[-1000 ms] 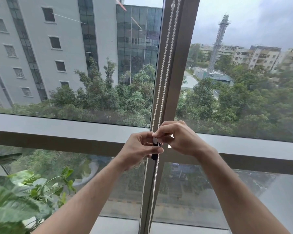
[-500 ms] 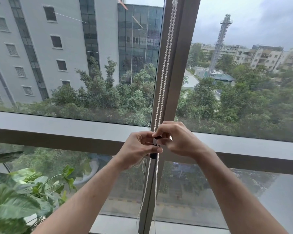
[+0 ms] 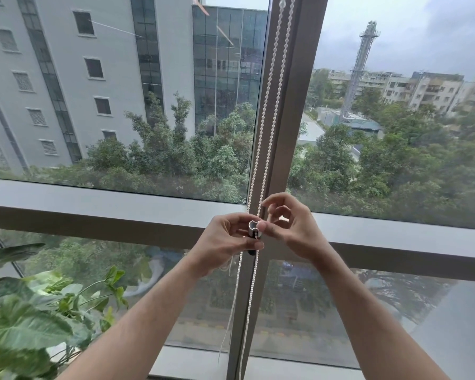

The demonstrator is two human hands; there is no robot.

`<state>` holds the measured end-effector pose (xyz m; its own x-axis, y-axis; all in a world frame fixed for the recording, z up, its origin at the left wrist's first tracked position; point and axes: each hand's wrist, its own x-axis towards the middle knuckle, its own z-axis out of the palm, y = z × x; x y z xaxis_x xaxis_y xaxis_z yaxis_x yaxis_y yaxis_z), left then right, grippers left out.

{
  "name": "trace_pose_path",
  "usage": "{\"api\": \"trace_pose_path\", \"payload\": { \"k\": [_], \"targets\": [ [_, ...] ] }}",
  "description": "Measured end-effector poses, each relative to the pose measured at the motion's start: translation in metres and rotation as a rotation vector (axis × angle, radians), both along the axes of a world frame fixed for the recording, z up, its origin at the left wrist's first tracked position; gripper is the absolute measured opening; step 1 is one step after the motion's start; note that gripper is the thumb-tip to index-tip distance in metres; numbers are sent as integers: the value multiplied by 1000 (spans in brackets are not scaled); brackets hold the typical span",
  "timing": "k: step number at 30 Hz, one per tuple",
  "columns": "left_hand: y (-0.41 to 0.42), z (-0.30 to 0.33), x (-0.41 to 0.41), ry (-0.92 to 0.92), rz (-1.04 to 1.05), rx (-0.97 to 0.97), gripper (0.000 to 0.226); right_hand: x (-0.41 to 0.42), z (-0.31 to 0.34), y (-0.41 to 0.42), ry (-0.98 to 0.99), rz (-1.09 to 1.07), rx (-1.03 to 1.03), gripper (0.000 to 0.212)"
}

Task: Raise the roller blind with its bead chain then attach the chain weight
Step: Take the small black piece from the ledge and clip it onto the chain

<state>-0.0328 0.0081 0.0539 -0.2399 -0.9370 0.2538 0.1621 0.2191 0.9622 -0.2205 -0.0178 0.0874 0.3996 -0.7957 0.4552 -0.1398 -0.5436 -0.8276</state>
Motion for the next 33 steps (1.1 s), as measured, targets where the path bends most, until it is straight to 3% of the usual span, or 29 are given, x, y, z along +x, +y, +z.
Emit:
{"api": "trace_pose_path", "payload": {
  "k": [3,6,9,16,21,29,33],
  "targets": [
    [5,-1,-1,-31,-10,-12,43,-4,-14,-2,-97,-2,121,37],
    [8,-2,-4,-43,-13,-27,44,-2,-31,0,-74,123,313,60],
    [11,-4,-4,-38,-27,-33,43,-2,-44,2,-85,258,447,66],
    [17,-7,-1,-28,-43,-18,43,-1,-53,7,-140,360,483,37],
    [24,-10,-1,-67,-78,-66,36,0,-57,14,-125,346,438,51],
    [28,-20,3,-319,140,-226,34,-4,-68,20,-186,307,454,37],
    [32,-23,1,-248,203,-259,19,-6,-78,25,-162,270,449,22]
  ]
}}
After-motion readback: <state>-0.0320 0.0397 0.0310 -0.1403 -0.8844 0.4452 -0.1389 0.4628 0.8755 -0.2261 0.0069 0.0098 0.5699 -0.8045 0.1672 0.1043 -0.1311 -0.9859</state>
